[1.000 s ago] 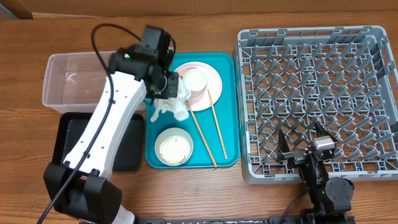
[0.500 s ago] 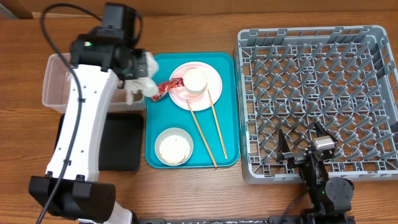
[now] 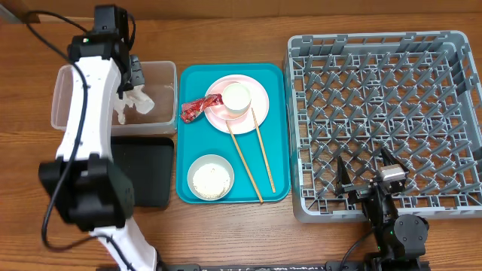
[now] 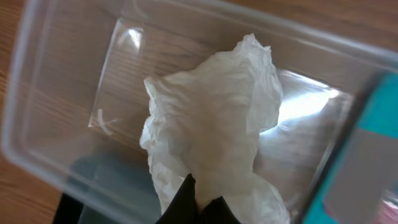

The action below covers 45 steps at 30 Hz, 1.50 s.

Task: Sort waste into correct bins and load items into the dishwasher
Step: 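Lift tissue with left gripper and drop it into clear plastic bin, then move left gripper to red snack wrapper by the plate and grasp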

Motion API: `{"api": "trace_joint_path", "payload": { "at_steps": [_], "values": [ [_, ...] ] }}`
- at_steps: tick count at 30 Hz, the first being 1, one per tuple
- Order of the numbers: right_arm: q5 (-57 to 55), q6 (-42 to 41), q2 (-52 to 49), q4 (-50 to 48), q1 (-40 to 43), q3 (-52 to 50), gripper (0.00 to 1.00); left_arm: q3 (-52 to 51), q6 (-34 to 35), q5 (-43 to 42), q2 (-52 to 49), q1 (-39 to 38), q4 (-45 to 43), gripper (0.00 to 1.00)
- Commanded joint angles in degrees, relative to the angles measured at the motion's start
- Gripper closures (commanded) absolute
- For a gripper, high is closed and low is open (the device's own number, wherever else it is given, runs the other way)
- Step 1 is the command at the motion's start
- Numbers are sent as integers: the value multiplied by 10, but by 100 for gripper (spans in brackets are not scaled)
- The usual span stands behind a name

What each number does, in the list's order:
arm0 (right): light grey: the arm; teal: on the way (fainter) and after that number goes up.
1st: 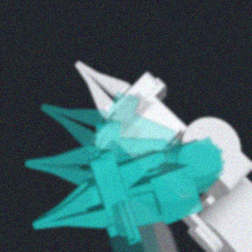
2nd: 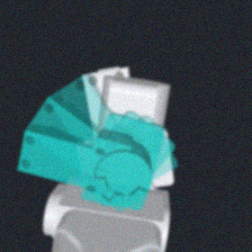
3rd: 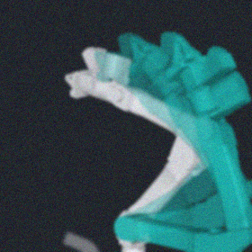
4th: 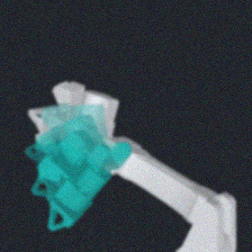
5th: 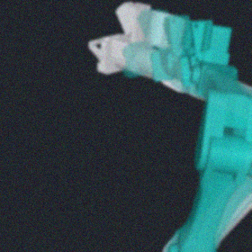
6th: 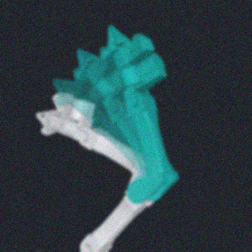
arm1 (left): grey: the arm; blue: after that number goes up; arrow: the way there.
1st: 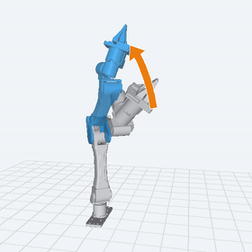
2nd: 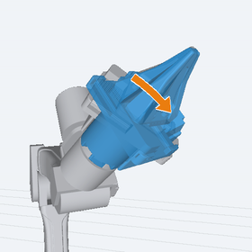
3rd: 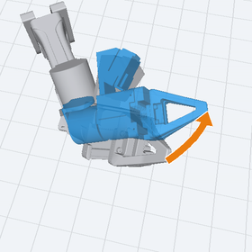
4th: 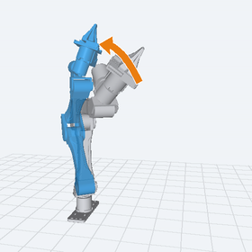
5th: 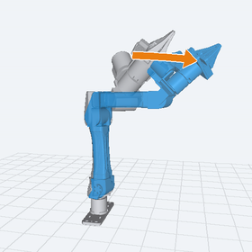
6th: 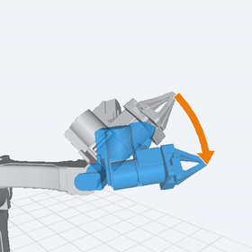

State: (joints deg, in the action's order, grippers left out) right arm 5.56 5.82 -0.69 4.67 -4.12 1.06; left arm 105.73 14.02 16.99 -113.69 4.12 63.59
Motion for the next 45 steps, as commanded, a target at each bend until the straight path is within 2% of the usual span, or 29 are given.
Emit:
{"api": "trace_joint_path", "payload": {
  "at_steps": [1, 2, 3, 5, 6, 8, 11, 14, 19, 21, 22, 24, 26, 27, 28, 29, 31, 33, 37, 40, 42, 43, 45],
  "values": [
    [1, 0, 5, -3, 1, -6, 0, -6, 10, 12, -39, 12, -17, 96],
    [1, 0, 5, -3, 1, -6, 0, -6, 10, 12, -46, 14, -22, 91],
    [1, 0, 5, -3, 1, -6, 0, -6, 10, 11, -52, 15, -27, 81],
    [1, 0, 5, -3, 1, -6, 0, -6, 9, 12, -59, 15, -35, 51],
    [1, 0, 5, -3, 1, -6, 0, -6, 8, 12, -59, 15, -37, 40],
    [1, 0, 5, -3, 1, -6, 0, -2, 8, 10, -55, 15, -37, 34],
    [1, 0, 5, -3, 1, -6, 0, 28, 11, -13, -40, 12, -8, 33],
    [1, 0, 5, -3, 1, -6, 0, 70, 26, -85, -7, 9, 38, 35],
    [1, 0, 5, -3, 1, -6, 0, 103, 29, -291, 69, 3, 97, 40],
    [1, 0, 5, -3, 1, -6, 0, 103, 30, -369, 95, 0, 115, 33],
    [1, 0, 5, -3, 1, -6, 0, 103, 29, -397, 103, -2, 120, 33],
    [1, 0, 5, -3, 1, -6, 0, 103, 29, -455, 113, -9, 142, 44],
    [1, 0, 5, -3, 1, -6, 0, 103, 7, -466, 114, -21, 166, 53],
    [1, 0, 5, -3, 1, -6, 0, 102, -50, -445, 110, -37, 182, 78],
    [1, 0, 5, -3, 1, -6, 0, 102, -69, -418, 106, -49, 195, 82],
    [1, 0, 5, -3, 1, -6, 0, 102, -94, -392, 102, -62, 205, 82],
    [1, 0, 5, -3, 1, -6, 0, 100, -135, -349, 93, -86, 219, 73],
    [1, 0, 5, -3, 1, -6, 0, 95, -163, -303, 83, -115, 226, 70],
    [1, 0, 5, -3, 1, -6, 0, 87, -168, -234, 70, -160, 226, 66],
    [1, 0, 5, -3, 1, -6, 0, 87, -189, -223, 61, -185, 215, 64],
    [1, 0, 5, -3, 1, -6, 0, 87, -202, -223, 57, -198, 207, 52],
    [1, 0, 5, -3, 1, -6, 0, 87, -203, -223, 55, -202, 204, 41],
    [1, 0, 5, -3, 1, -6, 0, 87, -205, -223, 50, -207, 200, 35]
  ]
}}
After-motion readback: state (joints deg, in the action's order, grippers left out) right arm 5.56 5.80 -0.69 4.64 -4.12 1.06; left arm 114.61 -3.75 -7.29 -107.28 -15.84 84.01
